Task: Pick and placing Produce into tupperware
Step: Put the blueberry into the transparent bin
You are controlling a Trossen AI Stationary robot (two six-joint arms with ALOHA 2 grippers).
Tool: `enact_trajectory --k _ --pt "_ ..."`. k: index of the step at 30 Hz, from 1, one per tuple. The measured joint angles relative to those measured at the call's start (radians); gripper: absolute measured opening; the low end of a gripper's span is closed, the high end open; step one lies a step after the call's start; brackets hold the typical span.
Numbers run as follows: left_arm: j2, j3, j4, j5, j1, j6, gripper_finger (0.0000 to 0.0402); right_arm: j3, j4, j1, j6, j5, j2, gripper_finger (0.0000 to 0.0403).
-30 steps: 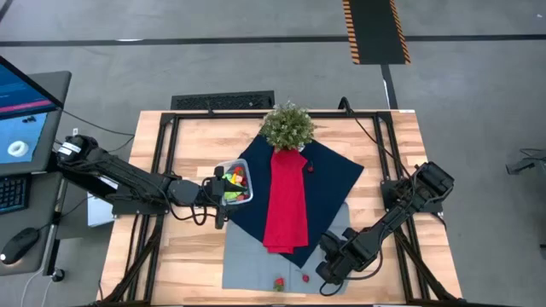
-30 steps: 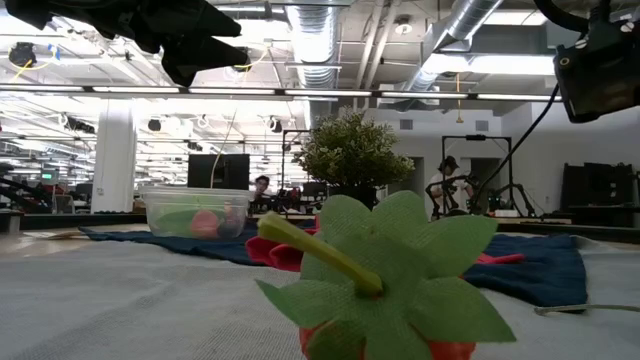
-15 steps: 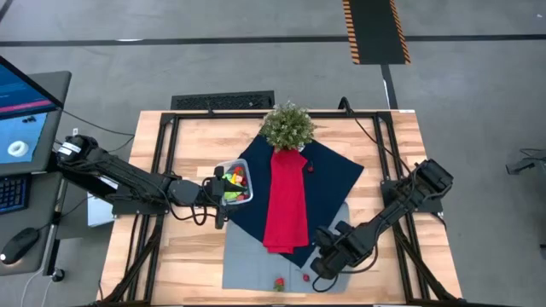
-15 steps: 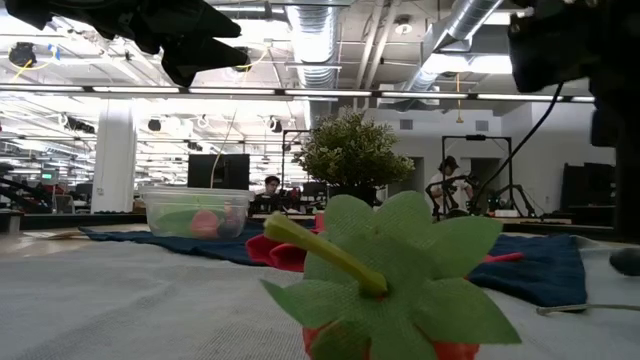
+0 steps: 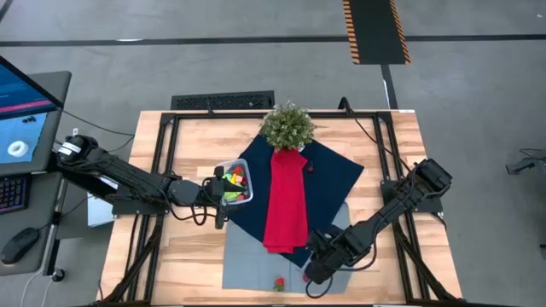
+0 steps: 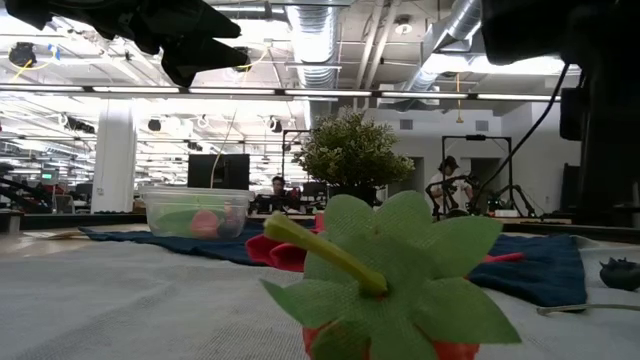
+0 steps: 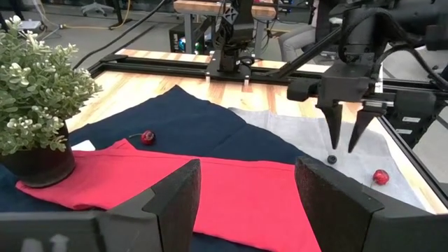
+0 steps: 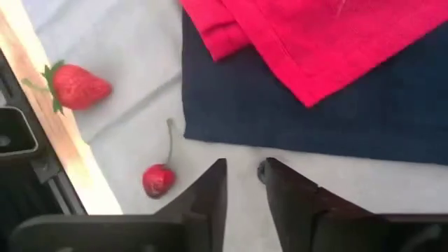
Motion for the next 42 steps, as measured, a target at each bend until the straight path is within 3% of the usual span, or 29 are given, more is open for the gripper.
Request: enact_trajectory --k 8,13,20,31,42 --pt "0.0 0.0 0.0 0.006 0.0 -0.003 0.0222 -0.007 -0.043 0.004 0.062 0.002 0.0 0.0193" --pt "0.0 0.0 0.0 0.013 0.0 -0.006 0.0222 -0.006 -0.022 0.006 0.074 0.008 0.0 0.0206" --pt "0.0 0.0 -0.003 0.012 0.0 -0.006 0.0222 0.0 -0.009 0.008 0.087 -0.025 0.081 0.0183" --pt "0.0 0.0 0.001 0.013 0.0 -0.006 0.0222 0.01 -0.017 0.013 0.076 -0.02 0.1 0.0129" --pt "0.0 0.0 0.0 0.015 0.0 -0.006 0.0222 0.01 0.013 0.011 0.061 -0.015 0.101 0.0115"
